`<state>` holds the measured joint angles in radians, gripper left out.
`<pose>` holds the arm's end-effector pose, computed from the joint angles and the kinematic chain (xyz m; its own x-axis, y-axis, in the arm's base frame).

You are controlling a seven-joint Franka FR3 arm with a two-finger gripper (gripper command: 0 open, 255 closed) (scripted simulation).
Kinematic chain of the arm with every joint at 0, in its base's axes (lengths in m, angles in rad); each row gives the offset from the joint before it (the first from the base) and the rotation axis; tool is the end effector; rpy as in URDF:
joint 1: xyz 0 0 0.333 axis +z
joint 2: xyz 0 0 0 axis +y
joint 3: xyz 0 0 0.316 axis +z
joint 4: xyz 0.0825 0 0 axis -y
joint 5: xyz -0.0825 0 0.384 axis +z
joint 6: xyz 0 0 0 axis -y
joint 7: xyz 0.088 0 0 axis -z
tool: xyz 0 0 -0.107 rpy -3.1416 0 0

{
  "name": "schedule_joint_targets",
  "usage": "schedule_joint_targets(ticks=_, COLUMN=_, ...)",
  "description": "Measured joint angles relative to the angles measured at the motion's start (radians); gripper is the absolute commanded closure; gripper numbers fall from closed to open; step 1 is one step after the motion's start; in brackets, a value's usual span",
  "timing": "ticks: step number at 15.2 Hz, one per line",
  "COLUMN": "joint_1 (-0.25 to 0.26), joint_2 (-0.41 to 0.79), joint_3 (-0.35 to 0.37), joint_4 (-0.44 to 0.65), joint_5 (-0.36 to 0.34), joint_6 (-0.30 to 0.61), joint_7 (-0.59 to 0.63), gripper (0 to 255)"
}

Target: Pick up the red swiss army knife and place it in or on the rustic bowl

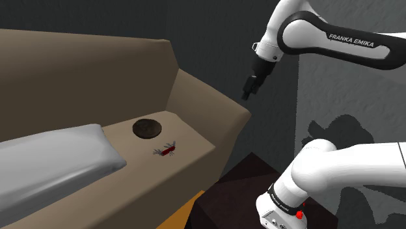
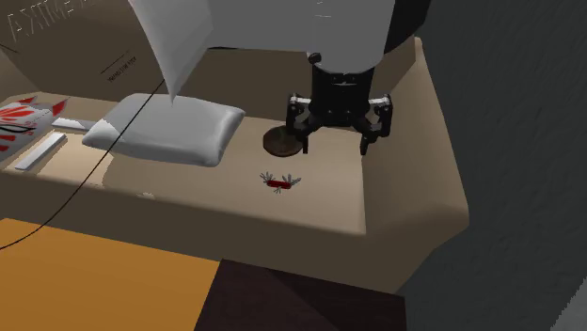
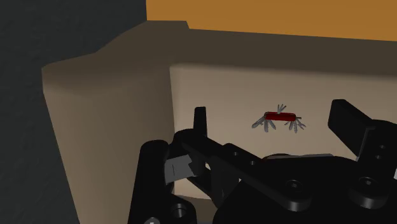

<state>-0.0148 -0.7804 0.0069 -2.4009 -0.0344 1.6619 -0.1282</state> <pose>0.3162 -0.0053 0.5757 0.9920 0.1212 0.0360 0.1196 -0.9918 0.0442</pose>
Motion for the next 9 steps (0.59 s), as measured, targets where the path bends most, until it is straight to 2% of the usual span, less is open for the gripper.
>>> schedule_joint_targets(ticks=3, joint_1=0.004, joint_2=0.018, joint_3=0.008, joint_4=-0.021, joint_5=0.007, joint_6=0.036, joint_7=0.009, gripper=0)
schedule_joint_targets(ticks=9, joint_1=0.024, joint_2=0.142, joint_3=0.043, joint_4=-0.106, joint_5=0.035, joint_6=0.239, joint_7=0.052, gripper=0)
